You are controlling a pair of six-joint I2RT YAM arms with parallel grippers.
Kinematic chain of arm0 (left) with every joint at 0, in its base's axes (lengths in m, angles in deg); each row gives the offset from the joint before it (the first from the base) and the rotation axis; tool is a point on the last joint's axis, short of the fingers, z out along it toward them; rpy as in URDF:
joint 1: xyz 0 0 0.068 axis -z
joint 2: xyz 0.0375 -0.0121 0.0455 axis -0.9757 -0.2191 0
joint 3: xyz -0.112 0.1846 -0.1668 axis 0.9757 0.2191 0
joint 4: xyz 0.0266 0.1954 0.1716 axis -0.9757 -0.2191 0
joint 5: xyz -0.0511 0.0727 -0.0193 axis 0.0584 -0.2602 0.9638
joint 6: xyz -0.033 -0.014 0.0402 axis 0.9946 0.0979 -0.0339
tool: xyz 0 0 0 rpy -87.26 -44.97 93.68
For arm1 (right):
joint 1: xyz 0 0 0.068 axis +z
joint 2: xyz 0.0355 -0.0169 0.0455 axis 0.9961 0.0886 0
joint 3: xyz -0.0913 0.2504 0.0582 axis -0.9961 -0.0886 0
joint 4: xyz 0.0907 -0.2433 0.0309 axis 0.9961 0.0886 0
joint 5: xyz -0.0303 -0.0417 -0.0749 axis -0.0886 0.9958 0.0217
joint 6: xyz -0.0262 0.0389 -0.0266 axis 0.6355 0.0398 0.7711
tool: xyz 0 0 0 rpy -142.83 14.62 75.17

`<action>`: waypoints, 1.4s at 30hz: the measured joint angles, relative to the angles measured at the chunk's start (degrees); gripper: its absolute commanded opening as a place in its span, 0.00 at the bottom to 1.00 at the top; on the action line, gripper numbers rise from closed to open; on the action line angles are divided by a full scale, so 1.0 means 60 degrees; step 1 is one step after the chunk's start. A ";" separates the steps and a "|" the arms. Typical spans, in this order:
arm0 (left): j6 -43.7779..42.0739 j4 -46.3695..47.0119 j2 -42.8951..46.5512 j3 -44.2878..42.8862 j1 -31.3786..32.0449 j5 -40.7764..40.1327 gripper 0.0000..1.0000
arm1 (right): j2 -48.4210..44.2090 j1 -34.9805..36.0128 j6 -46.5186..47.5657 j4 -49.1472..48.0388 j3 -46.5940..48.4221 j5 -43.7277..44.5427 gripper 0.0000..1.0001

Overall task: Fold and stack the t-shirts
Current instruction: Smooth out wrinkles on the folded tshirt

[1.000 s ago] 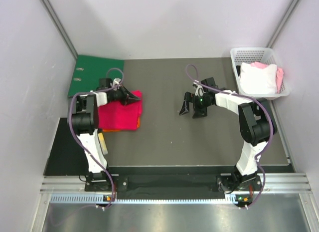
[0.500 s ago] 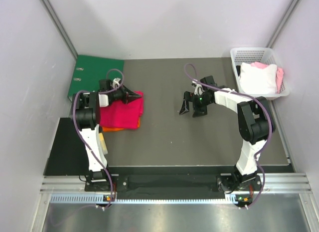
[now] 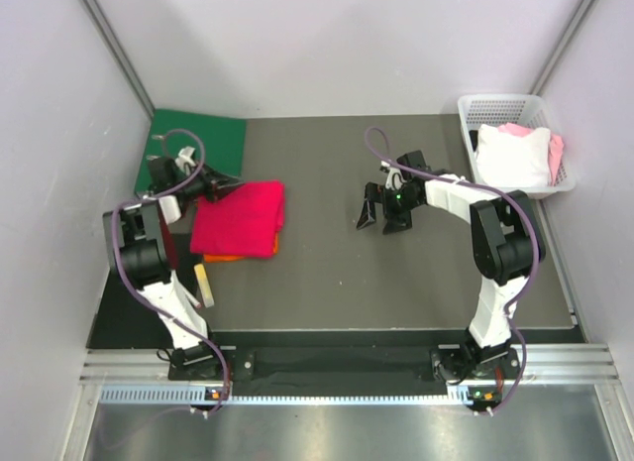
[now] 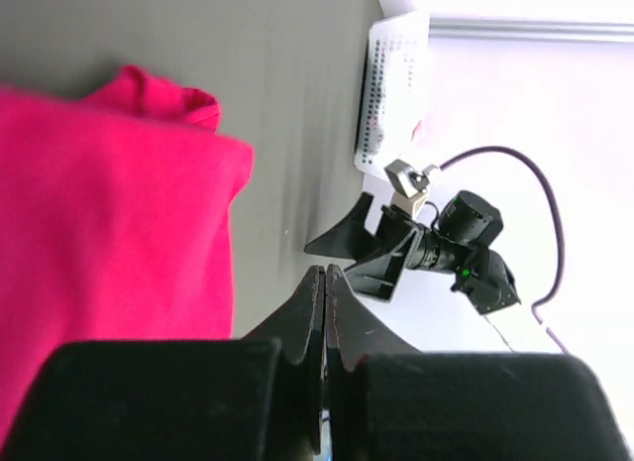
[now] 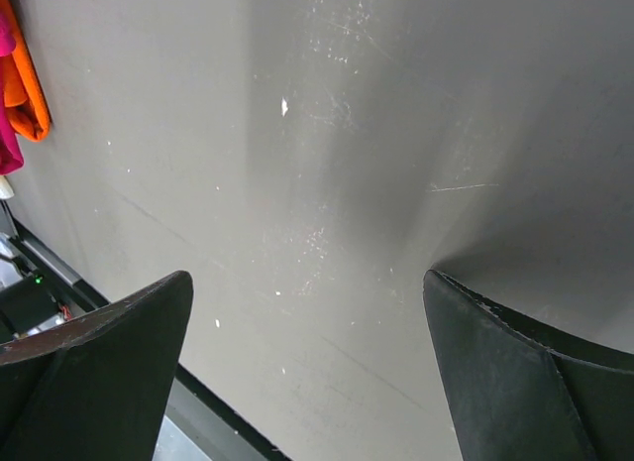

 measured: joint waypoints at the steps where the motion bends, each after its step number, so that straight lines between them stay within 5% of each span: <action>1: -0.0204 -0.0157 0.0208 0.0131 -0.0229 0.0084 0.00 | 0.0004 -0.0004 -0.0004 0.0000 0.0000 -0.0007 1.00; 11: -0.3840 -0.4095 0.0543 0.1326 -0.1231 0.0193 0.00 | 0.0022 0.0015 -0.0131 -0.0062 0.0000 -0.0051 1.00; 24: -0.4976 -0.5686 0.0867 0.1610 -0.1228 -0.0503 0.00 | 0.0025 0.0277 -0.0382 -0.0204 0.0000 -0.0040 1.00; 26: -0.5034 -0.6127 0.1220 0.1144 -0.1220 -0.0889 0.20 | 0.0047 0.0342 -0.0430 -0.0277 0.0000 -0.0040 1.00; 30: -0.5235 -0.6790 0.2269 -0.0248 -0.1024 -0.2197 0.99 | 0.0084 0.0430 -0.0503 -0.0357 0.0000 -0.0044 1.00; 36: -0.5839 -0.7967 0.3042 -0.2692 0.0656 -0.5727 0.99 | 0.0084 0.0474 -0.0608 -0.0255 0.0117 0.0470 1.00; 42: -0.6386 -0.9344 0.2098 -0.4113 0.2772 -0.8834 0.99 | 0.0025 0.0481 -0.0408 0.0291 0.0463 0.2448 1.00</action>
